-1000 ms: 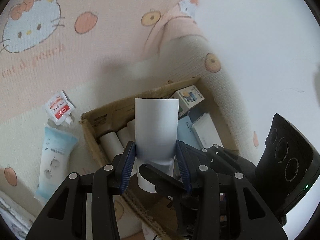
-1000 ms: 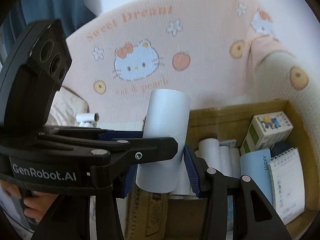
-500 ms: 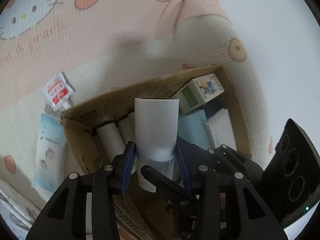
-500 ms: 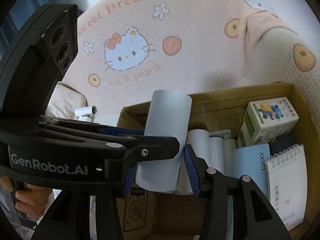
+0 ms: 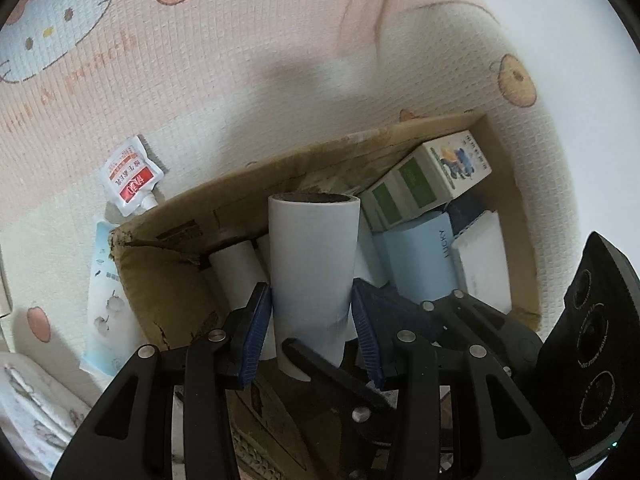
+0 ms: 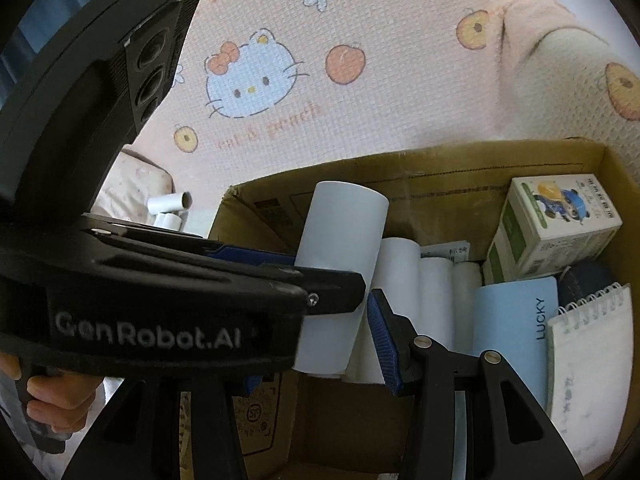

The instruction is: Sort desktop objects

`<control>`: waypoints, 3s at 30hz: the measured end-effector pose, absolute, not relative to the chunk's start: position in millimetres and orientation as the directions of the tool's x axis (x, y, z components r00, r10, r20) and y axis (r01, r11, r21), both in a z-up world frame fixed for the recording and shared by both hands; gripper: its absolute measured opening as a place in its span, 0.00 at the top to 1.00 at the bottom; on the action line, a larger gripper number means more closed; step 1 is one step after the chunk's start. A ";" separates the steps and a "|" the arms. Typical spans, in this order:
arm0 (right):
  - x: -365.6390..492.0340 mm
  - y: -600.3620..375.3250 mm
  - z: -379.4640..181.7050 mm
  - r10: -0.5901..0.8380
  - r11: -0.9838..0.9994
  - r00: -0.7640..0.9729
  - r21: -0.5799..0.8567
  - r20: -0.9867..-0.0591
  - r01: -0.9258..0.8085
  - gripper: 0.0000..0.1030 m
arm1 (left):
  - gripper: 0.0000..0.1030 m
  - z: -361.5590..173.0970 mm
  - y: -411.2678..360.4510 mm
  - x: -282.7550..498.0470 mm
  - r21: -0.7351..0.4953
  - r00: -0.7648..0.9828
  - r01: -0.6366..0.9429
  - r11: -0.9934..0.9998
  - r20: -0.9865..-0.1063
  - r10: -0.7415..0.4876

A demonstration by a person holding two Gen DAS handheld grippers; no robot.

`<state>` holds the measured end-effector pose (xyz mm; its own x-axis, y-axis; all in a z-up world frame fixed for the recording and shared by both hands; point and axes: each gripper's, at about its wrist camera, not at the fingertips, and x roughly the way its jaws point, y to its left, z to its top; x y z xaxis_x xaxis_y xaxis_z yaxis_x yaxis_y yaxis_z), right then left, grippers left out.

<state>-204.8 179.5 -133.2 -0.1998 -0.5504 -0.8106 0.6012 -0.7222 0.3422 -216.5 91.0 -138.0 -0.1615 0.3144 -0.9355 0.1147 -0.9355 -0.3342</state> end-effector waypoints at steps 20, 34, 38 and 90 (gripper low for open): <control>-202.1 175.6 -141.6 -0.478 -0.731 -0.155 0.294 -0.865 0.615 0.62 | 0.88 -142.1 81.6 -216.1 -0.343 -0.153 0.077 -0.936 -0.932 0.329; -184.8 194.1 -111.2 -0.286 -0.827 -0.315 0.067 -0.905 0.558 0.62 | 0.88 -99.3 79.7 -179.1 -0.412 -0.471 -0.064 -0.909 -0.790 0.392; -165.8 196.2 -109.7 -0.289 -0.856 -0.301 0.105 -0.909 0.506 0.62 | 0.86 -85.4 80.7 -152.0 -0.419 -0.540 -0.079 -0.905 -0.745 0.392; 41.0 201.7 40.2 -0.024 -0.973 -0.701 -0.143 -0.712 0.179 0.11 | 0.29 14.6 53.3 43.4 -0.082 -0.669 0.090 -0.993 -0.743 0.001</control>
